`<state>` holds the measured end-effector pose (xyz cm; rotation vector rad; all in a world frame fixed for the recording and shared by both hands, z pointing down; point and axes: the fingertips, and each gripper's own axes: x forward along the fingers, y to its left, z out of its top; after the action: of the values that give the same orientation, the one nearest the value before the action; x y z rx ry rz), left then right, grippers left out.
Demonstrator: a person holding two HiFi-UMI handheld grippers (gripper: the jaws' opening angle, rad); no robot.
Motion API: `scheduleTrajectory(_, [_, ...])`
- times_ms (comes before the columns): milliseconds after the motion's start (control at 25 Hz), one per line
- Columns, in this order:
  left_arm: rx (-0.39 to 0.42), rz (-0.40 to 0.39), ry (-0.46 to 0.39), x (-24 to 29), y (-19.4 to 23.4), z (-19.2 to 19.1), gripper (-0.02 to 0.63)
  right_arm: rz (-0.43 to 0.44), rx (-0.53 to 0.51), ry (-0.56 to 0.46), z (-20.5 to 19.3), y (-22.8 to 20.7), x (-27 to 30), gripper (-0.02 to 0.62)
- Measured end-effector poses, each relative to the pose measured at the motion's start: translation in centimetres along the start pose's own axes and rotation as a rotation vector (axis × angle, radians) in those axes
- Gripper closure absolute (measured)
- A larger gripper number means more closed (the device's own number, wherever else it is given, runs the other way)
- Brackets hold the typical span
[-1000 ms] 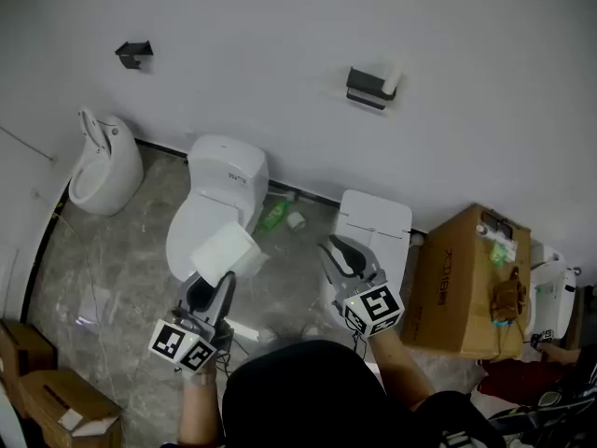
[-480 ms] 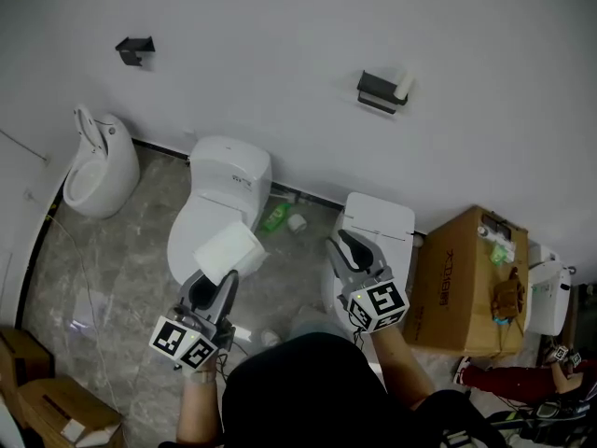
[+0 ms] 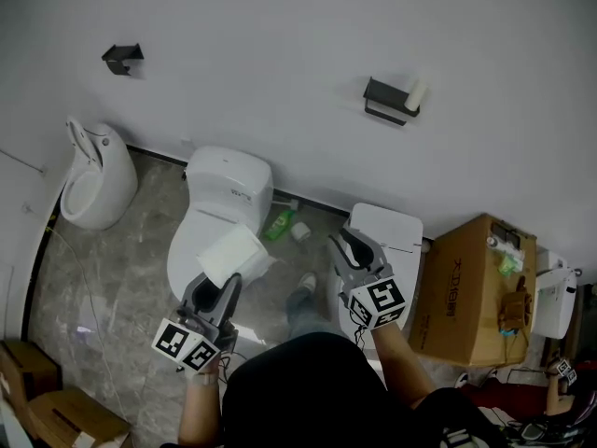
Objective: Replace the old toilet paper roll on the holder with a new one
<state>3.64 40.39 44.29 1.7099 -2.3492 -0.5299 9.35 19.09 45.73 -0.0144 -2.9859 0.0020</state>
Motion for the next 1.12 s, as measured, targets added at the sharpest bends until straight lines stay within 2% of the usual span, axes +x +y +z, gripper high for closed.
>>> scheduleTrajectory(400, [-0.04, -0.013, 0.024, 16.4, 6.0, 1.7, 0.465, -0.002, 0.032, 0.022, 1.5, -12.9, 9.5, 0.494])
scheduleTrajectory(720, [-0.022, -0.081, 0.055, 28.6, 6.7, 2.7, 0.465, -0.035, 0.075, 0.007, 2.4, -22.7, 13.9, 0.494])
scheduleTrajectory(1120, [-0.039, -0.176, 0.08, 36.0, 6.2, 2.7, 0.465, -0.107, 0.057, -0.041, 5.3, -27.6, 14.6, 0.494])
